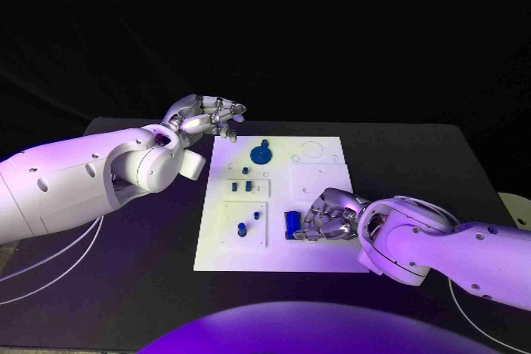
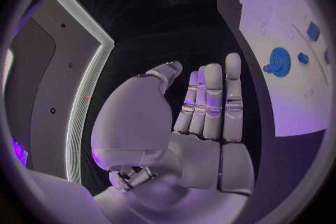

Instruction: Assemble the parts on the task board

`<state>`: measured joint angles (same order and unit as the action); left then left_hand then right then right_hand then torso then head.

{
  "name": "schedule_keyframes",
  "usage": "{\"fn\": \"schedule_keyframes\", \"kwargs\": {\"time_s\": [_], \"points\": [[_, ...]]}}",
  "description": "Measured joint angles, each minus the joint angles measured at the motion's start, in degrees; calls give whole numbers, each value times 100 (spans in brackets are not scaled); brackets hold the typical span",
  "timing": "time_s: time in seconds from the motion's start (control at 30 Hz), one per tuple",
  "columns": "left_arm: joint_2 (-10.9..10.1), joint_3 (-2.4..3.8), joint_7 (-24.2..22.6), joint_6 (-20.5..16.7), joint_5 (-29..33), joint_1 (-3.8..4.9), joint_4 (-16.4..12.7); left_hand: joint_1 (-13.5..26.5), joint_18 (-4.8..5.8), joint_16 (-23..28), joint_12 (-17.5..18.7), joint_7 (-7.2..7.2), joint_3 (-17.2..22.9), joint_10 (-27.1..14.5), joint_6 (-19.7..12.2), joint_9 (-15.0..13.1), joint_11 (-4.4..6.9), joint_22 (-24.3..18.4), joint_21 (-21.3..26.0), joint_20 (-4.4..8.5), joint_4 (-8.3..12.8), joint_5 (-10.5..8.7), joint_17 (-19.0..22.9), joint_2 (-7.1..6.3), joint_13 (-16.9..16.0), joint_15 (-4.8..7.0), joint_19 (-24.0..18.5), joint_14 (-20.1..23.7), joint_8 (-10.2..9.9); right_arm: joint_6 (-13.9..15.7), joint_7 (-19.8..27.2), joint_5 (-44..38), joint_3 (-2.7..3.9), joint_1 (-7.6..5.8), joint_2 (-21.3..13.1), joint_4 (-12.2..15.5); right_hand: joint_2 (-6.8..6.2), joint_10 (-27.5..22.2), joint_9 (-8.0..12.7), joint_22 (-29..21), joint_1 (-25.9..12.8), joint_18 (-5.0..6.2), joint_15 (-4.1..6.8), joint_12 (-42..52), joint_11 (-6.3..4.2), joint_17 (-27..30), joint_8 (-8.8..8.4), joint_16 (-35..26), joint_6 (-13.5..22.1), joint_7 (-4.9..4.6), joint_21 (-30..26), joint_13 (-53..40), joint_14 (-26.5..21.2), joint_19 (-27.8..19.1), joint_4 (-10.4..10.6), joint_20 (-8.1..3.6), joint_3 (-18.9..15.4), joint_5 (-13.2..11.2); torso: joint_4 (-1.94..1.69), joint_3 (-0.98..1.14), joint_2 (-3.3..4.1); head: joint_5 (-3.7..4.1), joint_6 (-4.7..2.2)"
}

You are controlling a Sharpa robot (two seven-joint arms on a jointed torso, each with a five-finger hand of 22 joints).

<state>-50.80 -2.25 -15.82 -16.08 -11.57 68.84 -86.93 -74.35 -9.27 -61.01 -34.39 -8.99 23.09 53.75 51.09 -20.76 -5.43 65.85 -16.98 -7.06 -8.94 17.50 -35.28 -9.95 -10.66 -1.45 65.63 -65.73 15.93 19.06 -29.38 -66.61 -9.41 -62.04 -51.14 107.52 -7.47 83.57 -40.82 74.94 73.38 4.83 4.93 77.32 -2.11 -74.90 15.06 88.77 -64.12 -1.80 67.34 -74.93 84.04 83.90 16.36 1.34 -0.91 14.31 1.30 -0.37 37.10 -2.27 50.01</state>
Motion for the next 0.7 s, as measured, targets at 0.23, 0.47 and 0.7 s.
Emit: {"fn": "schedule_keyframes", "kwargs": {"time_s": [0.23, 0.47, 0.7], "points": [[-1, 0, 0, 0, 0, 0, 0, 0, 0, 0, 0, 0, 0, 0, 0, 0, 0, 0, 0, 0, 0, 0, 0, 0, 0, 0, 0, 0, 0, -29, -15, -87, -2, 18, 42, -67, 49, 21, -39, -1, 96, 0, 41, 0, -21, 0, 23, 0, -16, 16, 0, -2, 0, 15, 9, -15, 9, 35, 1, 0, -1, -24, 0], [0, 0, 0, 0, 0, -1, 2, 0, 0, 0, 0, 0, 0, 0, 0, 0, 0, 0, 0, 0, 0, 0, 0, 0, 0, 0, 0, 0, 0, -5, -40, -154, -1, 22, 38, -103, 97, 21, -87, -1, 144, 1, 41, 28, -21, 0, 23, 0, -67, 26, 20, -4, 0, 22, 40, -21, 39, 145, 5, -3, -7, -24, 0], [-1, 0, 0, 0, 0, -1, 2, 0, 0, 0, 0, 0, 0, 0, 0, 0, 0, 0, 0, 0, 0, 0, 0, 0, 0, 0, 0, 0, 0, 49, -28, -174, 1, 22, -64, -21, 90, 20, -129, -1, 25, 1, 41, 28, -20, 0, 23, 0, -67, 26, 20, -4, 0, 22, 40, -21, 34, 191, 6, -1, -7, -12, 0]]}}
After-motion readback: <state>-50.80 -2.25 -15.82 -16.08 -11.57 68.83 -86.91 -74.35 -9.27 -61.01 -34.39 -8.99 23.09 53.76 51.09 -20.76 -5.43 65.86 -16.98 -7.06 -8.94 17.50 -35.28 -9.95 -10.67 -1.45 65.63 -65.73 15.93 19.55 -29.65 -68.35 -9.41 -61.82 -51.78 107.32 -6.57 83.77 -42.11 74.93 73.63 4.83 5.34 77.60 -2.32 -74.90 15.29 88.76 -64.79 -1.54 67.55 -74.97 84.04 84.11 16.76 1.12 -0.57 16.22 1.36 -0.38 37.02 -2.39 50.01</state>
